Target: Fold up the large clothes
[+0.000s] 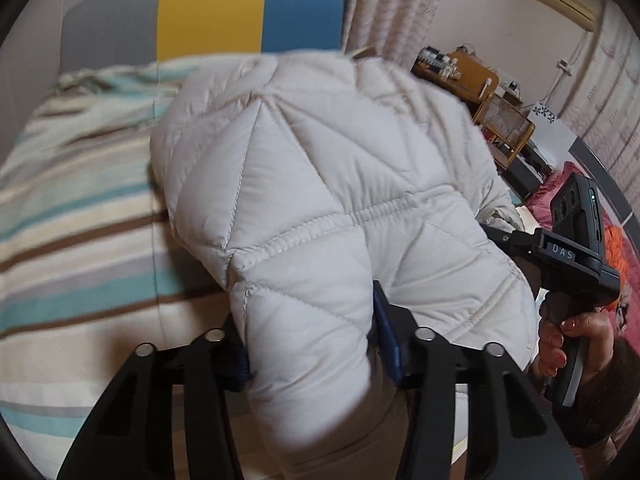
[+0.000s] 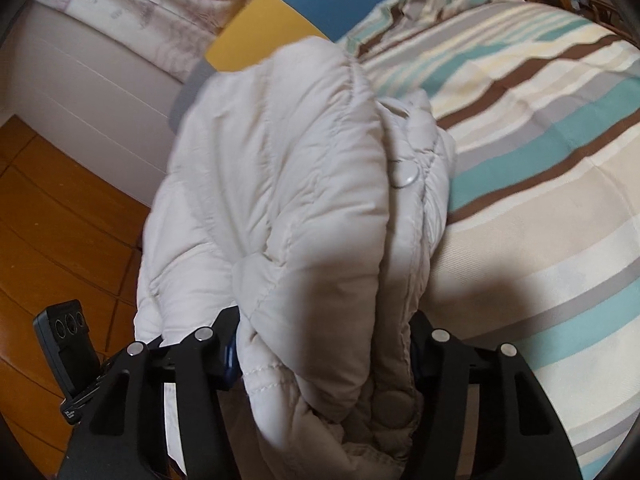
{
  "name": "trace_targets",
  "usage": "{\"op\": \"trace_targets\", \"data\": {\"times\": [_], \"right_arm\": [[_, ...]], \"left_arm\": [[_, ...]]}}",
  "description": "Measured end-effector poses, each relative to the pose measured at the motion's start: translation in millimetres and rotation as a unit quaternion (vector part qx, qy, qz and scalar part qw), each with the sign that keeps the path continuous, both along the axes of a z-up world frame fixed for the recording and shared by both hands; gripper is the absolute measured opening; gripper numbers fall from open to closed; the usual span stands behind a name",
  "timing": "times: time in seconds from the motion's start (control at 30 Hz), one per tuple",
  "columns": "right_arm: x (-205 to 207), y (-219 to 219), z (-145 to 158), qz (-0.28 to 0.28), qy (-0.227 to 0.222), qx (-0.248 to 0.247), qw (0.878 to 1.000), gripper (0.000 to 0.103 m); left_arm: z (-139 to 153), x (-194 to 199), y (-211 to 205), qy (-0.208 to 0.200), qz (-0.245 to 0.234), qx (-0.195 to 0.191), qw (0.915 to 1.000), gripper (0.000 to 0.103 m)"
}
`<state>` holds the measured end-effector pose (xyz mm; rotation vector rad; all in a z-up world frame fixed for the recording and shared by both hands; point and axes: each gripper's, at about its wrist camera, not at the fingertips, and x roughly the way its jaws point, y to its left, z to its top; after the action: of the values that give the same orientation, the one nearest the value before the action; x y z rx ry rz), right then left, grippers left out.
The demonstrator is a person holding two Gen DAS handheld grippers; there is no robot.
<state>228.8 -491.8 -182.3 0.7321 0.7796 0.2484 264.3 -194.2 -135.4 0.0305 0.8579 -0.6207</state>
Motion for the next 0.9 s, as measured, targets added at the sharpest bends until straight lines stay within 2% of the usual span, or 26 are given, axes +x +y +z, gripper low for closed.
{"op": "trace_targets", "data": {"times": [0.3,0.5,0.7,0.9], "right_arm": [[-32,25,8,0.008,-0.068,0.045,0.997,0.057],[-21,59,9,0.027,-0.084,0.068,0.994,0.057],[-1,103,17,0.054,-0.095,0.043,0.993,0.057],[27,158,19,0.098,-0.101,0.021,0.99,0.057]], "left_arm": [[40,-26,9,-0.108,-0.007,-0.003,0.9941,0.04],[51,-34,35,-0.158,0.008,0.007,0.9874,0.04],[53,-34,72,-0.159,0.046,0.009,0.9862,0.04],[51,-35,125,-0.157,0.106,0.008,0.9818,0.04]]}}
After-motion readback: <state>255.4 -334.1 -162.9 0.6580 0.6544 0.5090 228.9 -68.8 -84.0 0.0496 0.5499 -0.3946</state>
